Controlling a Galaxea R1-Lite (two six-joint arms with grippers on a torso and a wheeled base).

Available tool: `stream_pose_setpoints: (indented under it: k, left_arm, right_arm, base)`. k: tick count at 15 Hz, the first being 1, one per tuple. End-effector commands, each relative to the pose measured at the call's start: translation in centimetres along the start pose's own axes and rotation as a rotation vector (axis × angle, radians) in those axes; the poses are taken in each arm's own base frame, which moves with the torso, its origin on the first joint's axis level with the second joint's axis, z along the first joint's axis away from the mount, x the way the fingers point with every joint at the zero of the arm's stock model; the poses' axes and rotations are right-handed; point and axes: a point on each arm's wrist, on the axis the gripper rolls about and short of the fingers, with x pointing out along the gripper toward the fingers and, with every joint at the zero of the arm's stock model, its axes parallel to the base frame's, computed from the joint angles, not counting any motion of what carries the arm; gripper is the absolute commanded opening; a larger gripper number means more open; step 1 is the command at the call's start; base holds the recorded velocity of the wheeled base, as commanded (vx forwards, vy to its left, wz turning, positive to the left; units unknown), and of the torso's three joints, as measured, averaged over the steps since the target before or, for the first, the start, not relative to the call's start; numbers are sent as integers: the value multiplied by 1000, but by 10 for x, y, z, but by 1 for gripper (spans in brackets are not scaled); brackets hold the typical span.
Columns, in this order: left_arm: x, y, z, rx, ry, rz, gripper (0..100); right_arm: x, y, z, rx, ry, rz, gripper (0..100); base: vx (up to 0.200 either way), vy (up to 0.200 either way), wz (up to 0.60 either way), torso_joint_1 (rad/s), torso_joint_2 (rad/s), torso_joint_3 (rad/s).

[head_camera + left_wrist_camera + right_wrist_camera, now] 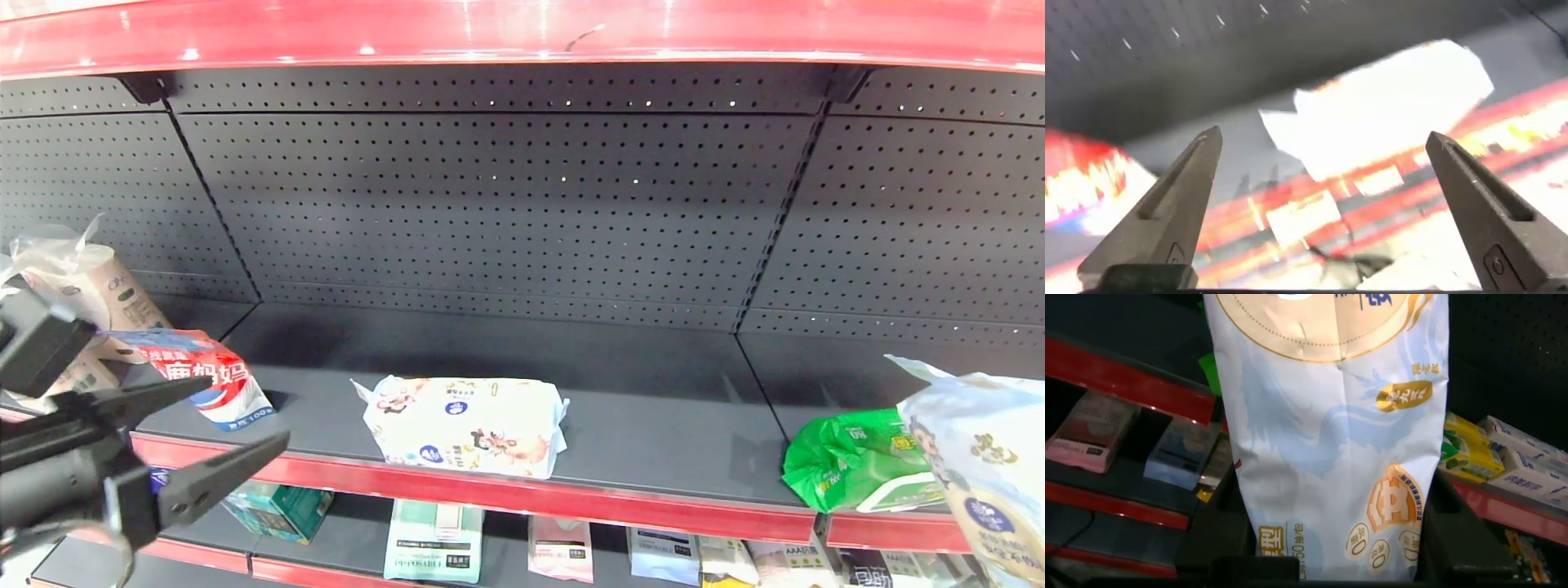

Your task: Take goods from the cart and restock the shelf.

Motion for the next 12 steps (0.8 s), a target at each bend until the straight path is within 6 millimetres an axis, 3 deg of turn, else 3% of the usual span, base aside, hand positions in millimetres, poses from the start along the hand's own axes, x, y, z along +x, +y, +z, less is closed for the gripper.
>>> stream_pose_setpoints:
  k: [1, 5, 8, 10, 12]
  left_arm:
    - [-72, -28, -35, 20, -64, -14, 100]
    - [-113, -46, -83, 21, -74, 78, 100]
    - [-118, -53, -130, 43, -155, 118, 100]
    - [-116, -51, -128, 37, -189, 161, 100]
    - [-114, -48, -126, -61, -209, 323, 100]
  right_arm:
    - [2, 0, 1, -1, 7, 22, 0]
    - [2, 0, 1, 34, 15, 27, 0]
    - [1, 1, -1, 60, 2, 19, 0]
    - [1, 1, -1, 89, 0, 15, 0]
    - [2, 1, -1, 94, 7, 23, 0]
  base:
    - [0, 0, 0, 0, 0, 0]
    - [0, 0, 0, 0, 0, 0]
    - [0, 0, 0, 0, 0, 0]
    - [0, 0, 0, 0, 0, 0]
    - [0, 0, 0, 0, 0, 0]
